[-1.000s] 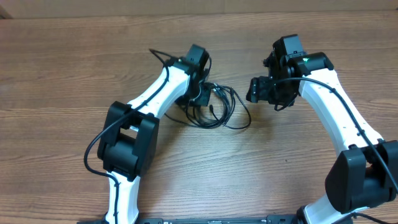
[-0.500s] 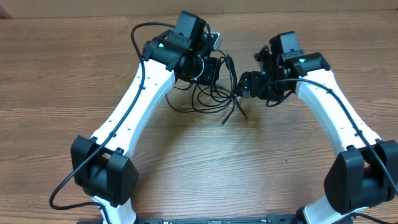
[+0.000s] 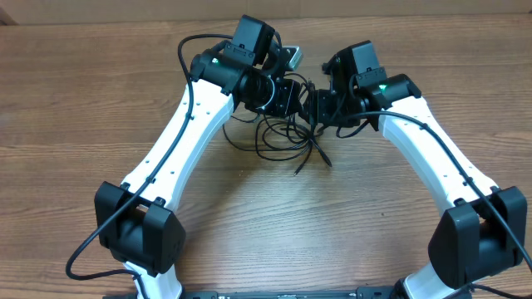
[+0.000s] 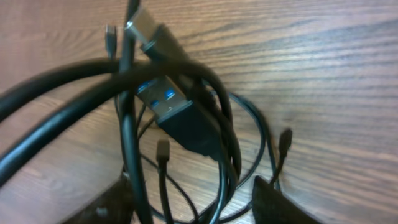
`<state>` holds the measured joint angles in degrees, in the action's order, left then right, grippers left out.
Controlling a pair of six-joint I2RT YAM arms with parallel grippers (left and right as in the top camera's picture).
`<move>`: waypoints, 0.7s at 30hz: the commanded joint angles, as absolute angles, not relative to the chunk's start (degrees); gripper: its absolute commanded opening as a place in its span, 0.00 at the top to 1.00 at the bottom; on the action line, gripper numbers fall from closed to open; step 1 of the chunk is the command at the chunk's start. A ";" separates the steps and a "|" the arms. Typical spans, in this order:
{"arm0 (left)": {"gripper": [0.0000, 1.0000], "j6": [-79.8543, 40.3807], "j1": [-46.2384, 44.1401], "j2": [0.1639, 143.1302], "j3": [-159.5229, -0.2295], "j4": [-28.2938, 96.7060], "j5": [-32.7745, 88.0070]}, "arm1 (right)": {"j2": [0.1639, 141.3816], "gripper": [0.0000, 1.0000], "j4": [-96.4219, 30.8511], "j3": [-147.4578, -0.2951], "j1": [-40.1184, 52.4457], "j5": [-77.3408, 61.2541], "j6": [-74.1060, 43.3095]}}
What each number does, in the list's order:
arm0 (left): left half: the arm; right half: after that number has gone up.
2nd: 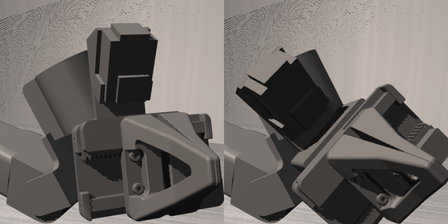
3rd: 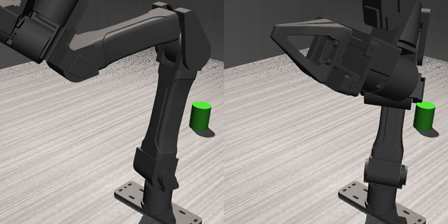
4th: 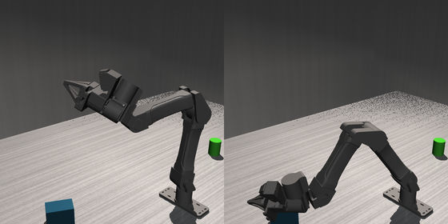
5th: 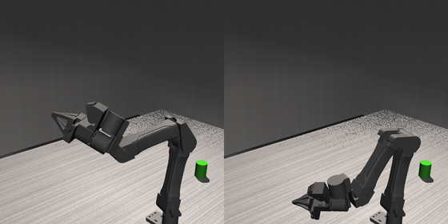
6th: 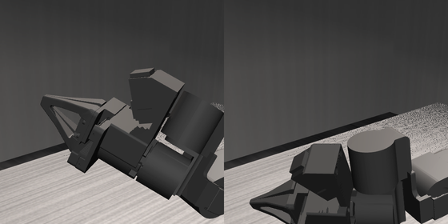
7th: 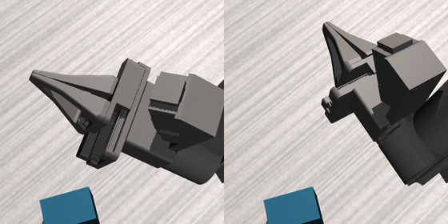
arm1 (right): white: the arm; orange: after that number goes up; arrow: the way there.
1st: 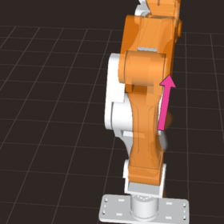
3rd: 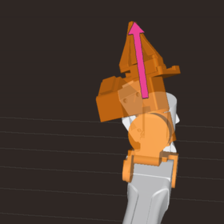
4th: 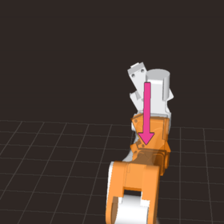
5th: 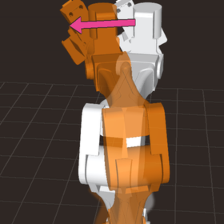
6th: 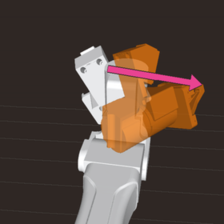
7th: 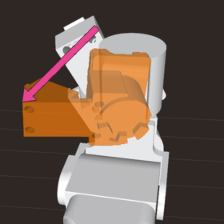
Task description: Untangle cables
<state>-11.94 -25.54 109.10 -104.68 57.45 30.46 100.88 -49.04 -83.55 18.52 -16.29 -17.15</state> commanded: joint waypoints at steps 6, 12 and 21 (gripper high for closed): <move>0.96 -11.09 -25.80 108.51 -105.73 57.74 31.38 | 103.33 0.76 -48.07 -82.91 18.96 -7.88 -21.50; 0.96 -11.05 -24.64 108.51 -105.73 59.96 25.63 | 103.31 0.96 -48.56 -82.48 18.63 -3.66 -21.50; 0.96 -16.25 -21.06 108.51 -105.71 66.65 1.98 | 102.87 0.96 -57.06 -82.56 14.15 9.43 -32.27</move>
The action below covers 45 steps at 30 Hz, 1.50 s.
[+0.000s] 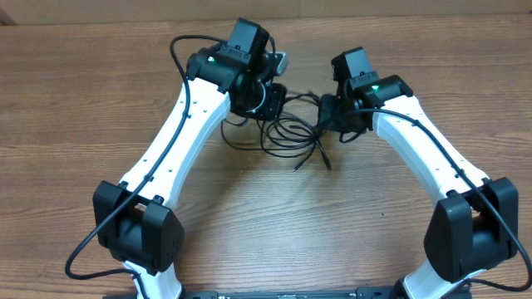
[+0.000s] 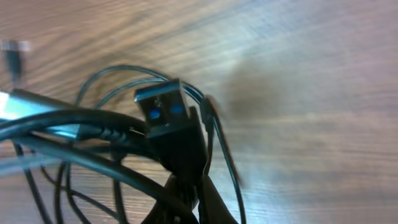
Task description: Untangle cables
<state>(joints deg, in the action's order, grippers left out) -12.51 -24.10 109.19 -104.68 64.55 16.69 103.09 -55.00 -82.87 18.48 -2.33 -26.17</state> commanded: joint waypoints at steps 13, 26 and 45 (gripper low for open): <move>0.96 -22.92 -14.61 108.51 -105.71 69.69 -1.76 | 102.80 0.96 -59.72 -82.56 7.09 -0.05 -25.43; 0.96 -20.75 -15.79 108.51 -105.69 68.71 4.14 | 102.80 0.96 -65.80 -82.56 11.68 -47.97 16.03; 0.36 -12.75 -17.91 108.55 -105.47 63.40 21.28 | 98.06 0.28 -65.04 -89.67 5.50 -13.56 -12.60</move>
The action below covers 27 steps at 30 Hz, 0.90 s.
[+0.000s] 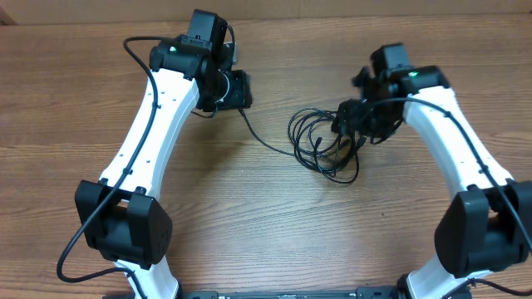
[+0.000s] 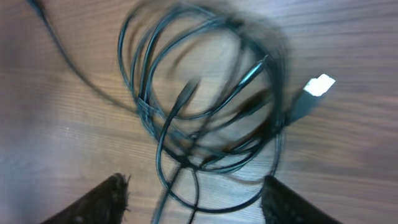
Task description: Untangle cables
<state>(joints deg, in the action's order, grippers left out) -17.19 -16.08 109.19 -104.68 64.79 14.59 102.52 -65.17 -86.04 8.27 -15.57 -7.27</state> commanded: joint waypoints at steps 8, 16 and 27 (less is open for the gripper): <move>0.19 -8.71 -24.88 110.37 -105.41 55.16 19.84 | 95.13 0.00 -68.77 -90.37 -1.15 -15.68 -13.43; 0.15 -6.79 -30.55 118.24 -105.41 49.74 18.00 | 95.13 0.00 -72.07 -90.37 -6.20 -14.83 -12.45; 0.23 -5.08 -34.17 129.58 -105.41 47.72 18.02 | 95.13 0.00 -73.67 -90.35 -9.50 -15.05 -12.38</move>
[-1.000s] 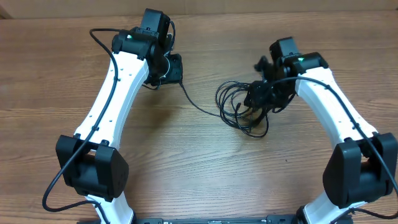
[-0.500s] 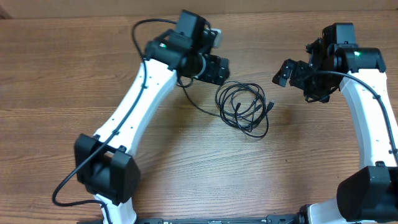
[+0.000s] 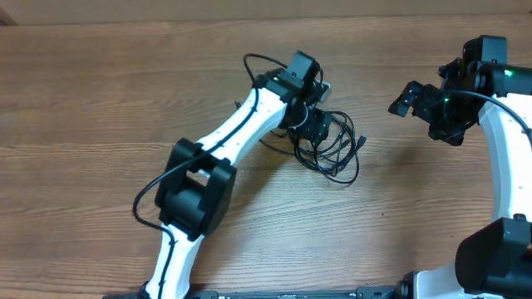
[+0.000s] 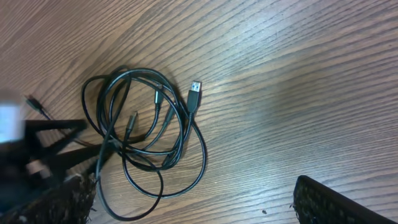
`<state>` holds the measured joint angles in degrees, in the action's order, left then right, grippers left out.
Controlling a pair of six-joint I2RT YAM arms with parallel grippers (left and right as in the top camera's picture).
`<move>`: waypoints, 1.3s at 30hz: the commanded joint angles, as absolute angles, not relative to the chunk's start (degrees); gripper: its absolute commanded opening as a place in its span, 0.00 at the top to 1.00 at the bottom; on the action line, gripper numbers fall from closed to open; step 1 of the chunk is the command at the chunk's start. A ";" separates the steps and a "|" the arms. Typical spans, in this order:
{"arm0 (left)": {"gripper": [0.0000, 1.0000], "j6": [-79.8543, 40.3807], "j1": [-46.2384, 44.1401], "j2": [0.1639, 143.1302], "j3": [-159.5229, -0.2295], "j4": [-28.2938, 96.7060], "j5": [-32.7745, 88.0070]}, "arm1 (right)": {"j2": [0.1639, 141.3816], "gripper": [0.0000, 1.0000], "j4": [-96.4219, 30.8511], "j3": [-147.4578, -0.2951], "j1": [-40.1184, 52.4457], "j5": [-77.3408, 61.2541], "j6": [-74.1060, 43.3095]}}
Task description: Untangle cables
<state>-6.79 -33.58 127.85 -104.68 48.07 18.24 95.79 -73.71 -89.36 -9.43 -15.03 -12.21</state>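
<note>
A tangle of thin black cables lies on the wooden table near its middle. In the right wrist view the tangle shows several overlapping loops and a silver USB plug sticking out at the upper right. My left gripper sits on the tangle's left side. It appears dark and blurred in the right wrist view, so its jaws cannot be read. My right gripper hangs open well to the right of the cables, nothing between its fingers.
The wooden table stretches bare to the left and front. The left arm's white links reach diagonally from the front left to the tangle. The right arm stands along the right edge.
My right gripper has let go of the tangle and now sits open, higher and farther right. My left gripper, then at the far left with one cable stretched, is now at the tangle.
Both grippers were close together at the tangle at the back of the table, a USB plug filling the right wrist view. Then the left gripper stood far left with one cable stretched from the bundle at the right gripper. Now the right is away and the left is on the bundle.
</note>
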 commanded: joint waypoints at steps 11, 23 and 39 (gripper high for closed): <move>0.96 -3.60 -33.76 129.47 -108.55 52.49 16.05 | 95.13 0.00 -73.78 -90.35 -9.50 -15.07 -12.16; 0.96 -4.40 -28.53 116.46 -132.77 66.22 26.02 | 95.15 0.00 -72.16 -90.35 -5.85 -24.29 -6.31; 0.96 -4.49 -28.12 100.40 -136.70 59.68 22.09 | 95.15 0.00 -62.52 -90.35 7.97 -24.56 -5.48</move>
<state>-4.89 -27.77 102.61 -136.29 60.64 23.33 95.79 -63.51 -89.36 5.96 -23.81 -5.96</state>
